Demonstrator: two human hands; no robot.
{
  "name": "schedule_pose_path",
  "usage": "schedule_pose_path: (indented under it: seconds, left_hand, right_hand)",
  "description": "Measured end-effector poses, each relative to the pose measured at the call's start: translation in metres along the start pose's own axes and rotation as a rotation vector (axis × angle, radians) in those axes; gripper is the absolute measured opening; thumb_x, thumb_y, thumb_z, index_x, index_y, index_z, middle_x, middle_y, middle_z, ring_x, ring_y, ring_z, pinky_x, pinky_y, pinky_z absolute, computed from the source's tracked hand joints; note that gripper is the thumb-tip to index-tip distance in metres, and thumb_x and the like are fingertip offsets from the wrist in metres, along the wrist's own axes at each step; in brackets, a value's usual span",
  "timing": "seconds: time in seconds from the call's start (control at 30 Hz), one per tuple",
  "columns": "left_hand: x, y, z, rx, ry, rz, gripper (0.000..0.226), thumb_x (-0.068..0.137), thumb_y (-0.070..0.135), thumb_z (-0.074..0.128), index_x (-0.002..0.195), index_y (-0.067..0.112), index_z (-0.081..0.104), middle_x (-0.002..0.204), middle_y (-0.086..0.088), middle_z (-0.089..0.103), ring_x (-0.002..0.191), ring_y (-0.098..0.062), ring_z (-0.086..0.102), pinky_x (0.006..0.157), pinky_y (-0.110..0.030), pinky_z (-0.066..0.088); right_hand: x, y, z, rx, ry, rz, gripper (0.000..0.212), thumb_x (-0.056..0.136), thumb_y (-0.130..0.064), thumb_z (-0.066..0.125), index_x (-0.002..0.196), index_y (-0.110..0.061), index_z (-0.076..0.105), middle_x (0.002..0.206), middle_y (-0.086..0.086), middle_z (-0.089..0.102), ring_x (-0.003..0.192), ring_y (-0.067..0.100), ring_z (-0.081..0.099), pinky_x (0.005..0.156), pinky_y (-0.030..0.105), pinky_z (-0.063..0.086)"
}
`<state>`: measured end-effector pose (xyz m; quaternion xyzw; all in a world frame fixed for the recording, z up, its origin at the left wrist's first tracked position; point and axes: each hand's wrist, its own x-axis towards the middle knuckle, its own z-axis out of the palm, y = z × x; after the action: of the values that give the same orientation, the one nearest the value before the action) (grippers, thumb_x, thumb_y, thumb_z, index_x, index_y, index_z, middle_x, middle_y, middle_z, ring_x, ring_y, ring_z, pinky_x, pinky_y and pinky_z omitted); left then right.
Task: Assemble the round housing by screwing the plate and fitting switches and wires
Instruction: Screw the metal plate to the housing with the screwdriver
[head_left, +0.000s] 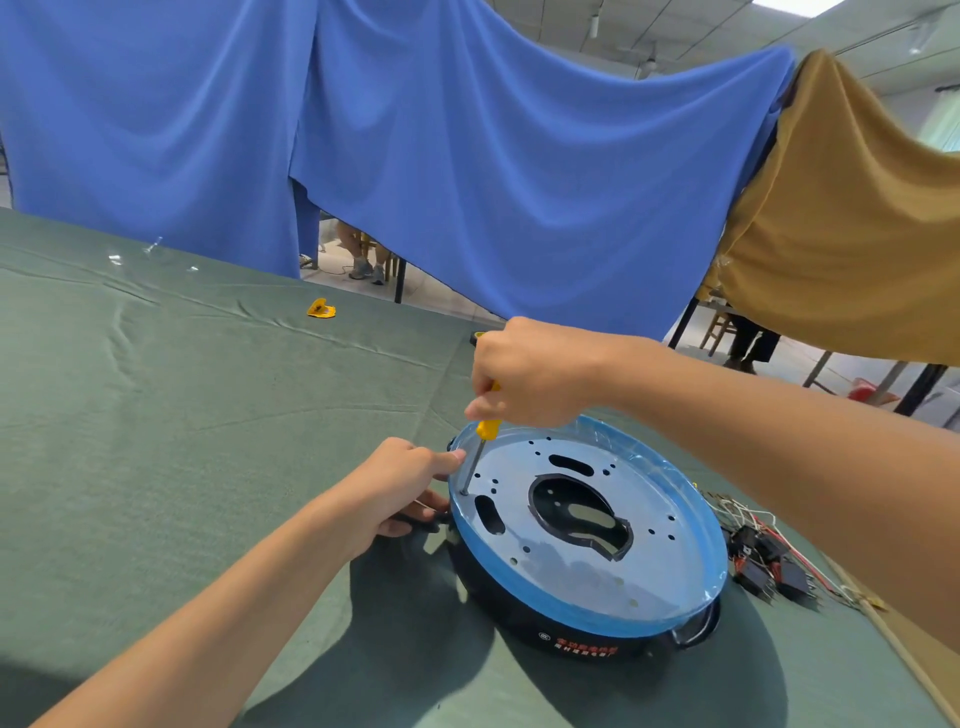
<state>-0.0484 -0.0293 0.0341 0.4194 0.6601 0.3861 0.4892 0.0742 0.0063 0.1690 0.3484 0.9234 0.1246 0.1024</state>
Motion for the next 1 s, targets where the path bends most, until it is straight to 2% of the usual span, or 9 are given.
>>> schedule_pose_path:
  seconds: [0.07,0.13,0.27,0.37,0.53,0.67,0.77,0.87,1.0]
  left_hand:
    - [0.001,0.000,-0.001,-0.005,-0.005,-0.001,0.032,0.089,0.047,0.065,0.094,0.016,0.068,0.086,-0.007,0.076,0.071,-0.019,0.064,0.065,-0.030,0.041]
    - [0.002,0.000,-0.001,-0.008,-0.009,-0.006,0.031,0.089,0.047,0.065,0.094,0.017,0.068,0.089,-0.008,0.077,0.073,-0.019,0.064,0.066,-0.031,0.041]
    - [0.003,0.000,-0.002,-0.009,-0.011,-0.004,0.031,0.088,0.047,0.066,0.093,0.017,0.069,0.086,-0.007,0.077,0.071,-0.018,0.065,0.067,-0.031,0.042]
    - [0.003,-0.001,-0.002,-0.008,-0.014,-0.003,0.033,0.089,0.047,0.066,0.096,0.016,0.069,0.081,-0.005,0.075,0.068,-0.017,0.064,0.066,-0.030,0.042]
    - [0.002,0.000,-0.002,-0.017,-0.006,-0.001,0.035,0.089,0.048,0.066,0.099,0.015,0.068,0.082,-0.005,0.074,0.072,-0.017,0.062,0.067,-0.031,0.042]
    - [0.000,-0.001,-0.002,-0.019,-0.005,0.000,0.033,0.089,0.047,0.065,0.098,0.016,0.068,0.083,-0.005,0.074,0.072,-0.018,0.062,0.068,-0.031,0.042]
    - [0.000,-0.001,-0.001,-0.025,-0.001,-0.001,0.033,0.089,0.047,0.066,0.098,0.015,0.068,0.085,-0.006,0.073,0.073,-0.019,0.062,0.068,-0.032,0.042]
    - [0.000,0.000,-0.001,-0.031,0.003,-0.004,0.033,0.088,0.047,0.067,0.096,0.015,0.069,0.081,-0.005,0.073,0.071,-0.019,0.062,0.068,-0.031,0.043]
    - [-0.001,-0.001,-0.001,-0.030,0.008,-0.004,0.034,0.088,0.048,0.066,0.097,0.015,0.069,0.083,-0.005,0.074,0.072,-0.019,0.063,0.068,-0.031,0.042]
  right_hand:
    - [0.004,0.002,0.003,0.039,-0.025,0.074,0.046,0.098,-0.032,0.049,0.057,-0.011,0.043,0.054,0.005,0.040,0.058,0.025,0.039,0.050,0.030,0.031]
    - [0.005,0.004,0.003,0.097,-0.081,0.139,0.046,0.099,-0.040,0.047,0.063,-0.011,0.051,0.059,0.004,0.048,0.061,0.025,0.046,0.050,0.029,0.033]
    - [-0.002,0.011,-0.005,0.125,-0.207,0.117,0.044,0.090,-0.052,0.058,0.107,-0.011,0.063,0.099,0.012,0.067,0.079,0.023,0.062,0.056,0.028,0.039]
    - [-0.005,0.012,-0.005,0.088,-0.110,0.041,0.017,0.087,-0.040,0.068,0.089,-0.024,0.065,0.082,0.000,0.069,0.069,0.010,0.059,0.050,0.024,0.041]
    - [0.000,0.012,0.000,0.062,-0.040,0.050,0.044,0.096,-0.044,0.053,0.070,-0.009,0.062,0.059,0.003,0.060,0.056,0.016,0.048,0.049,0.027,0.036]
    - [0.001,0.011,0.004,0.097,-0.106,0.081,0.041,0.095,-0.054,0.048,0.101,-0.015,0.058,0.085,0.001,0.061,0.083,0.021,0.056,0.064,0.033,0.043]
    - [-0.005,0.013,-0.002,0.206,-0.165,0.070,0.030,0.090,-0.041,0.063,0.112,-0.029,0.047,0.101,-0.008,0.059,0.092,0.016,0.057,0.073,0.032,0.048]
    - [-0.005,0.014,-0.002,0.201,-0.035,0.014,0.011,0.090,-0.032,0.066,0.092,-0.025,0.057,0.078,-0.009,0.062,0.072,0.006,0.062,0.059,0.029,0.046]
    - [0.000,0.009,0.006,0.149,0.052,0.031,0.036,0.098,-0.042,0.051,0.087,-0.010,0.062,0.067,0.003,0.062,0.065,0.019,0.060,0.059,0.032,0.046]
